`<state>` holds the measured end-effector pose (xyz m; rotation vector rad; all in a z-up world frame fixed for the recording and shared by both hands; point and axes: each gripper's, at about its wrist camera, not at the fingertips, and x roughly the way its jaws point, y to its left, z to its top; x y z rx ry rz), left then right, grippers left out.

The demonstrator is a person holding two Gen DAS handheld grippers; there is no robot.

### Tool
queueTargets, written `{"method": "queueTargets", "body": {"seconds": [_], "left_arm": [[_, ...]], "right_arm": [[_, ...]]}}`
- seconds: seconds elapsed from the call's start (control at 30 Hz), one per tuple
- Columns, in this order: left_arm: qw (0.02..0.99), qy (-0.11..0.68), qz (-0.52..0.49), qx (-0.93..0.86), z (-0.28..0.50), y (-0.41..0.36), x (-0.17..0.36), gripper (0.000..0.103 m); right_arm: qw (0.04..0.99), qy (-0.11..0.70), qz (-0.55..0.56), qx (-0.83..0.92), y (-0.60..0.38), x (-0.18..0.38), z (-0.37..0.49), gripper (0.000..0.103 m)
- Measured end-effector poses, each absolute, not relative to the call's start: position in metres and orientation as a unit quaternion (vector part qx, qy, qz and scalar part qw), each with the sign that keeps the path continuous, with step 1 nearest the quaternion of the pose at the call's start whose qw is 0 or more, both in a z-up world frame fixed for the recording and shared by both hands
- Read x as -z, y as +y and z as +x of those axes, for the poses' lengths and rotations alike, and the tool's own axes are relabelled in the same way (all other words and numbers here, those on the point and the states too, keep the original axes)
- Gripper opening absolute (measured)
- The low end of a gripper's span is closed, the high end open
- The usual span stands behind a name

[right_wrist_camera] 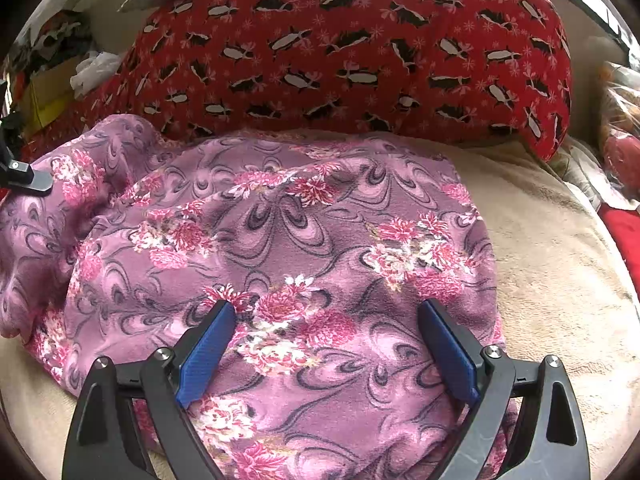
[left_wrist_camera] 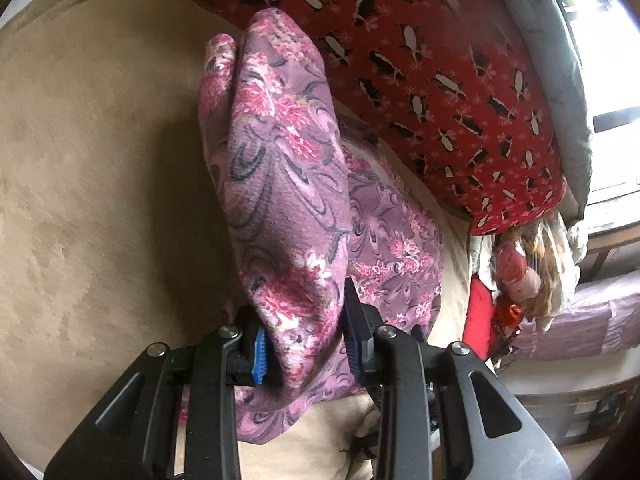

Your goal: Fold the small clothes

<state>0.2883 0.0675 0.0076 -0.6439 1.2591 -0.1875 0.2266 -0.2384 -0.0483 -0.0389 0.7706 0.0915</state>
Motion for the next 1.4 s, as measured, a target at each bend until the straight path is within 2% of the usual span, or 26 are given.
{"method": "queueTargets", "body": {"seconds": [0.23, 0.37, 0.4, 0.43, 0.8, 1.03, 1.13, 1.27, 1.4], "left_arm": [[0.762, 0.580, -0.264, 0.116, 0.289, 0.034, -0.015, 0.027], [0.757, 0.586, -0.251, 0.140, 0.290, 0.010, -0.016, 0.022], [0.753, 0.591, -0.249, 0.148, 0.291, 0.003, -0.013, 0.017], [0.749, 0.596, -0.246, 0.154, 0.292, -0.004, -0.011, 0.016], [0.696, 0.663, -0.230, 0.154, 0.304, -0.063, 0.041, 0.016], [0.691, 0.659, -0.251, 0.159, 0.297, -0.063, 0.041, 0.017], [0.692, 0.646, -0.274, 0.171, 0.287, -0.052, 0.029, 0.022], [0.697, 0.622, -0.308, 0.181, 0.267, -0.031, 0.011, 0.042], [0.699, 0.606, -0.341, 0.165, 0.240, 0.002, 0.008, 0.053]], "right_arm": [[0.923, 0.382, -0.017, -0.047, -0.239, 0.048, 0.227, 0.094], [0.920, 0.388, -0.007, -0.056, -0.243, 0.042, 0.228, 0.094], [0.920, 0.387, -0.005, -0.057, -0.246, 0.040, 0.228, 0.094], [0.921, 0.386, -0.005, -0.053, -0.248, 0.038, 0.227, 0.094], [0.909, 0.415, 0.033, -0.026, -0.285, 0.048, 0.227, 0.094], [0.908, 0.417, 0.030, -0.027, -0.286, 0.050, 0.227, 0.095], [0.907, 0.419, 0.027, -0.027, -0.286, 0.049, 0.229, 0.095], [0.904, 0.426, 0.023, -0.027, -0.287, 0.046, 0.232, 0.095], [0.910, 0.414, 0.030, -0.020, -0.295, 0.031, 0.227, 0.093]]}}
